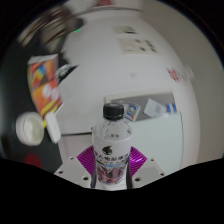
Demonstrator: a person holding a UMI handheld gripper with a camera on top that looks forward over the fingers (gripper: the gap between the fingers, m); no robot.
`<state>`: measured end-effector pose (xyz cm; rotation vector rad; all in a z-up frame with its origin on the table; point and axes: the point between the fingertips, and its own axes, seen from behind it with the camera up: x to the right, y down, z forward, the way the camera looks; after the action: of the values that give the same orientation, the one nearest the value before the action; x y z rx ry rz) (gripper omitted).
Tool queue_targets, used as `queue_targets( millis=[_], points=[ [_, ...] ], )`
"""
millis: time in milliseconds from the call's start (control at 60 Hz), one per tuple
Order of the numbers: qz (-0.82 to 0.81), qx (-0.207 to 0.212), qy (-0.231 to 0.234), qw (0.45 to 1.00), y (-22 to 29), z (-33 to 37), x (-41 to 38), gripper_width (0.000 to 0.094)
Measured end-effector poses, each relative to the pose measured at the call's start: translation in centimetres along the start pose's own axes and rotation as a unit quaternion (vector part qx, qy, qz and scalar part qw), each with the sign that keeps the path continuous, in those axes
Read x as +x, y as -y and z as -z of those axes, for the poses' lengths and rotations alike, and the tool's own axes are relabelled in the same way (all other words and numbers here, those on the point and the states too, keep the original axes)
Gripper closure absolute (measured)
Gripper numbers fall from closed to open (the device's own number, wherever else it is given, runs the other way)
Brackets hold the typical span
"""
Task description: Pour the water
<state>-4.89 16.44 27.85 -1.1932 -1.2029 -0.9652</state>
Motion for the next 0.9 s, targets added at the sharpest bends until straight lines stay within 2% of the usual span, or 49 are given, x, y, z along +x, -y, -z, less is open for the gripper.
queue_targets(
  millis=[117,217,233,333,350,383,483,500,550,767,800,900],
  points=[
    [-0.241,-0.011,-0.009,0.97,-0.2,1.7,2.6,0.0548],
    [-0.423,-0.018,0.021,0.906,-2.0,1.9,2.6,0.0546],
    [-0.441,-0.026,0.018,0.897,-1.2,2.4,0.9,0.0546],
    [-0.551,-0.05,0.052,0.831,-4.3,2.2,-2.5,0.0548],
    [-0.561,-0.059,0.051,0.824,-3.0,2.5,-4.5,0.0547],
    [-0.583,-0.069,0.065,0.807,-5.4,2.0,-5.5,0.0549],
    [-0.622,-0.094,0.094,0.772,-7.2,1.7,-9.9,0.0547],
    [-0.622,-0.1,0.087,0.771,-5.4,1.9,-11.6,0.0549],
    [-0.62,-0.105,0.095,0.771,-7.2,1.3,-13.3,0.055],
    [-0.631,-0.143,0.116,0.754,-9.2,1.1,-20.1,0.0546],
    [-0.631,-0.129,0.106,0.758,-9.1,0.9,-19.9,0.0546],
    [-0.621,-0.12,0.1,0.768,-9.0,1.1,-20.1,0.0529]
  ],
)
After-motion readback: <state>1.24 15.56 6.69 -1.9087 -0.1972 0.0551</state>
